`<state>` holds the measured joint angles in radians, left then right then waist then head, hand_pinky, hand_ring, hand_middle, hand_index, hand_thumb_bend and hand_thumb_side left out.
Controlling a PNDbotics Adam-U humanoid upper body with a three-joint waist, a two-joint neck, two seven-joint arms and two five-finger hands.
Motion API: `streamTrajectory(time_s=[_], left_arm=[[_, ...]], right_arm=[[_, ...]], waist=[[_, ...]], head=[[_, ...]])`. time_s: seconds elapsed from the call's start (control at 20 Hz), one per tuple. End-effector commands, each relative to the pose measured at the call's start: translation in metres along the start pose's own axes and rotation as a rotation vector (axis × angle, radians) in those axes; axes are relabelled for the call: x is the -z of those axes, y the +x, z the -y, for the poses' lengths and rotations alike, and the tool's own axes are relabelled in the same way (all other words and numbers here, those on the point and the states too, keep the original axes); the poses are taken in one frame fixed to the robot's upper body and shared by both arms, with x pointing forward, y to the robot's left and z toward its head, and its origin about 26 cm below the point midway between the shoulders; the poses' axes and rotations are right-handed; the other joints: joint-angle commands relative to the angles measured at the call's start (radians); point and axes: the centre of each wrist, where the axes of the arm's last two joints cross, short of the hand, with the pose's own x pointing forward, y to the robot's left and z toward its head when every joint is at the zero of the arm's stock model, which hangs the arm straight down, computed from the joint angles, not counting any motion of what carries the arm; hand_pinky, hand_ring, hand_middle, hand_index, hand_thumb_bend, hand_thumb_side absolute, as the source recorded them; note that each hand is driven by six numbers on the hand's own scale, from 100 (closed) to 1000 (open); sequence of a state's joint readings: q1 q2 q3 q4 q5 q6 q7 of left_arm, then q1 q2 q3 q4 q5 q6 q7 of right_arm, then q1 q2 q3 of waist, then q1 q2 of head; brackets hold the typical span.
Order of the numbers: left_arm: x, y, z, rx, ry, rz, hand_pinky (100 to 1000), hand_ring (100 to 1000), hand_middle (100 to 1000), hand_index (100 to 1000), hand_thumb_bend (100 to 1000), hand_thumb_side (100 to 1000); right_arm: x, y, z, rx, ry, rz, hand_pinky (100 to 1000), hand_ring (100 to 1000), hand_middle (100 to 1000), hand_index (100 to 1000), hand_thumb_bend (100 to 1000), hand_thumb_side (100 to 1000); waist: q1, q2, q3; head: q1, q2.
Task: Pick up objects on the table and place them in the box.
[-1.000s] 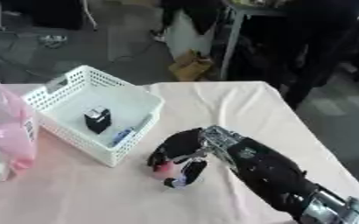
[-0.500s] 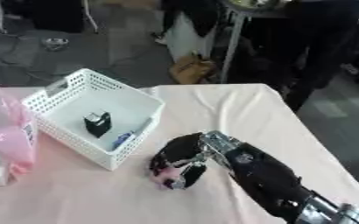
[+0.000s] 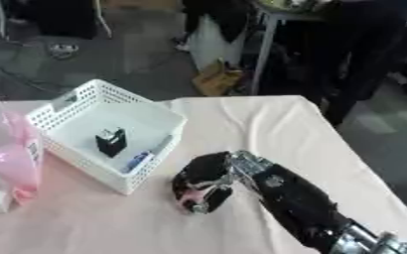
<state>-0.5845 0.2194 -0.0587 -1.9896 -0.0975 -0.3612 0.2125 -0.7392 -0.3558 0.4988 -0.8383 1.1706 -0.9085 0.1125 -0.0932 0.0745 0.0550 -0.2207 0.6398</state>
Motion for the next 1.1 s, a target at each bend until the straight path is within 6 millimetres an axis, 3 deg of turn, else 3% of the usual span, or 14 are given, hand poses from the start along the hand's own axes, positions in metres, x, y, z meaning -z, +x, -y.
streamTrajectory(time_s=[0.05,0.3,0.35,0.4,0.55,0.6,0.65,0.7,0.75,0.8,0.85,0.9,1.0,1.1], left_arm=[[0.009,0.004,0.001,-0.007,0.003,0.038,709,934,922,965,100,892],[0.011,0.005,0.001,-0.005,0.012,0.046,708,934,921,964,100,890],[0.011,0.005,0.001,-0.004,0.013,0.047,708,934,921,964,100,890],[0.011,0.005,0.001,-0.003,0.014,0.048,708,934,921,964,100,890],[0.012,0.005,0.001,-0.002,0.016,0.050,708,934,921,964,100,890],[0.012,0.005,0.001,-0.001,0.017,0.050,709,933,921,964,100,889],[0.012,0.005,0.000,0.001,0.019,0.051,709,933,921,964,100,889],[0.012,0.005,0.000,0.002,0.021,0.051,709,933,921,962,100,889],[0.012,0.005,0.000,0.003,0.022,0.051,709,933,921,962,100,888],[0.012,0.005,0.000,0.004,0.023,0.052,709,933,921,962,100,888],[0.012,0.005,0.000,0.004,0.023,0.052,709,933,921,962,100,888],[0.012,0.005,0.000,0.004,0.023,0.052,708,933,921,963,100,887],[0.012,0.005,0.000,0.005,0.023,0.051,708,933,921,963,100,885],[0.012,0.005,0.000,0.005,0.023,0.051,708,933,921,963,100,883]], right_arm=[[-0.007,-0.004,-0.003,-0.003,0.018,-0.017,381,480,661,695,100,497],[-0.004,-0.001,-0.001,-0.003,-0.020,-0.007,130,297,515,590,100,427],[-0.004,-0.001,-0.001,-0.001,-0.027,-0.006,130,297,515,590,100,427],[-0.004,-0.001,-0.002,0.002,-0.034,-0.006,100,184,441,566,100,412],[-0.004,-0.001,-0.003,0.014,-0.047,-0.008,100,174,431,564,100,412],[-0.004,-0.001,-0.003,0.017,-0.055,-0.009,100,100,271,533,134,467],[-0.004,-0.001,-0.003,0.021,-0.070,-0.010,100,100,271,533,134,467],[-0.005,-0.001,-0.002,0.024,-0.086,-0.010,100,100,172,479,227,529],[-0.005,-0.002,0.000,0.027,-0.114,-0.011,100,100,137,453,238,547],[-0.005,-0.002,0.002,0.029,-0.141,-0.011,100,100,100,366,171,769],[-0.005,-0.002,0.004,0.031,-0.180,-0.010,100,100,100,366,171,769],[-0.005,-0.003,0.006,0.031,-0.211,-0.008,100,100,100,283,100,927],[-0.005,-0.003,0.013,0.030,-0.302,-0.006,100,100,100,233,100,996],[-0.004,-0.004,0.016,0.027,-0.359,-0.003,100,100,100,203,100,1000]], waist=[[0.021,0.010,-0.002],[0.029,0.018,-0.001],[0.030,0.019,-0.001],[0.031,0.020,-0.001],[0.033,0.022,-0.001],[0.034,0.022,-0.001],[0.034,0.022,-0.001],[0.034,0.022,-0.001],[0.034,0.022,-0.001],[0.034,0.021,-0.001],[0.034,0.021,-0.001],[0.034,0.021,-0.001],[0.034,0.021,-0.001],[0.034,0.021,-0.001]], head=[[0.017,0.004],[0.027,0.008],[0.028,0.008],[0.029,0.009],[0.029,0.011],[0.029,0.012],[0.030,0.013],[0.030,0.014],[0.030,0.016],[0.030,0.016],[0.030,0.016],[0.030,0.016],[0.030,0.013],[0.030,0.011]])
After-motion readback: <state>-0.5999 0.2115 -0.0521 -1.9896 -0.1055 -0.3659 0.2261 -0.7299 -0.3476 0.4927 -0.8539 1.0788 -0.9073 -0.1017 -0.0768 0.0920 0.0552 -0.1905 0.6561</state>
